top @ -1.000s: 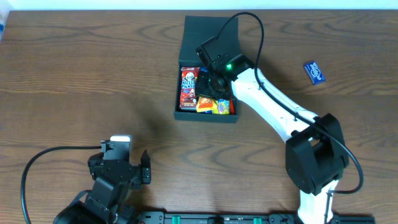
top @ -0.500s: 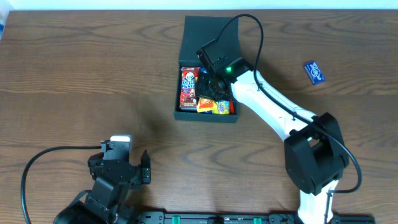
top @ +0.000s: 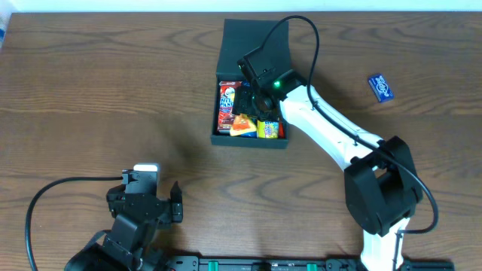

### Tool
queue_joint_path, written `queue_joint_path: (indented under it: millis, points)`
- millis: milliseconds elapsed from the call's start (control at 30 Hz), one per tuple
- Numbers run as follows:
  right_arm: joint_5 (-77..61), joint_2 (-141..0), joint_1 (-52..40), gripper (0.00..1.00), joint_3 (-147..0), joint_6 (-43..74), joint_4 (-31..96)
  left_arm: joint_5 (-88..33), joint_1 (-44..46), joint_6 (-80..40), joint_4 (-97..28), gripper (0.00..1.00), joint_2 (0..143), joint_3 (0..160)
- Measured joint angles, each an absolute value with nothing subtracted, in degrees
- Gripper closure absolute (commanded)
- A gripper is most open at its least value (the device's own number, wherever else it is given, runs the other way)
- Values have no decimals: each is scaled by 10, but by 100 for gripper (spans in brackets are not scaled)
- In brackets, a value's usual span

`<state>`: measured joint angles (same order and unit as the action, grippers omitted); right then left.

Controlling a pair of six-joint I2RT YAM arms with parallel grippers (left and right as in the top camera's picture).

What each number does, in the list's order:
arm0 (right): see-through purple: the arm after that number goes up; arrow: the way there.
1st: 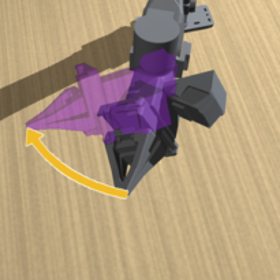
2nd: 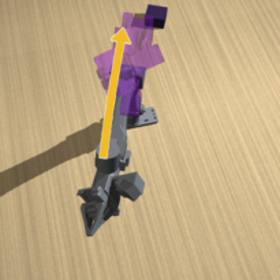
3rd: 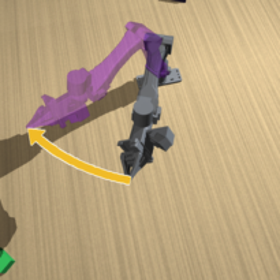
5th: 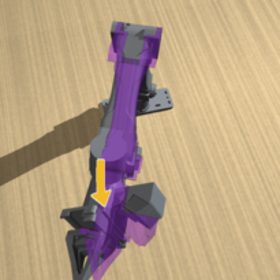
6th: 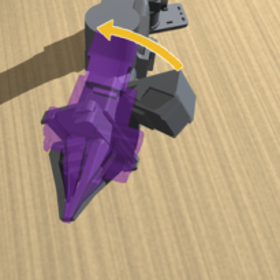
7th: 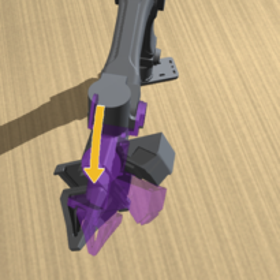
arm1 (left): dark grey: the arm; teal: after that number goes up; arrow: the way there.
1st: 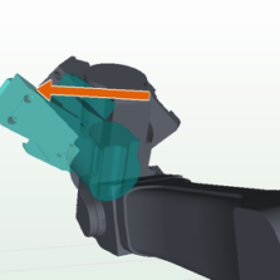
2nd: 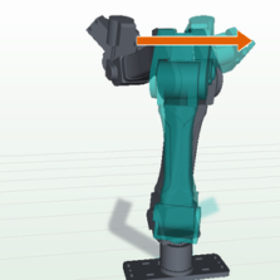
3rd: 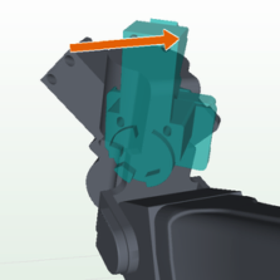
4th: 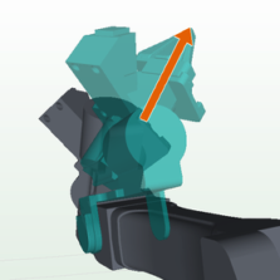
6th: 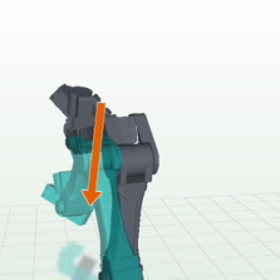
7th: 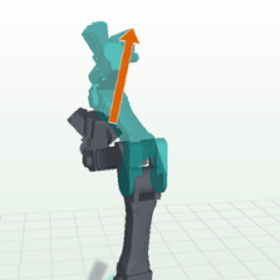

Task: Pack container
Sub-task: 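Open the right gripper and withdraw it toward the Eclipse tin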

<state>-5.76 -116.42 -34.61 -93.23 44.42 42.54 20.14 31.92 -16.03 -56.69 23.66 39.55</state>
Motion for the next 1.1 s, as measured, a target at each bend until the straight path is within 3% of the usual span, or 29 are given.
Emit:
queue_joint_path:
  millis: [200,367,667,833,1100]
  points:
    - [-57,-1161,-346,17,-932,442,426,201,319,-160,-567,5,237,396]
    - [-54,-1124,-346,1,-929,430,428,201,319,-160,-567,5,237,396]
    - [-41,-969,-311,1,-929,355,527,201,319,-160,-567,5,237,396]
    - [-11,-941,-235,1,-929,289,650,202,319,-160,-567,5,237,396]
    - [31,-941,-107,1,-925,159,652,201,319,-160,-567,5,237,396]
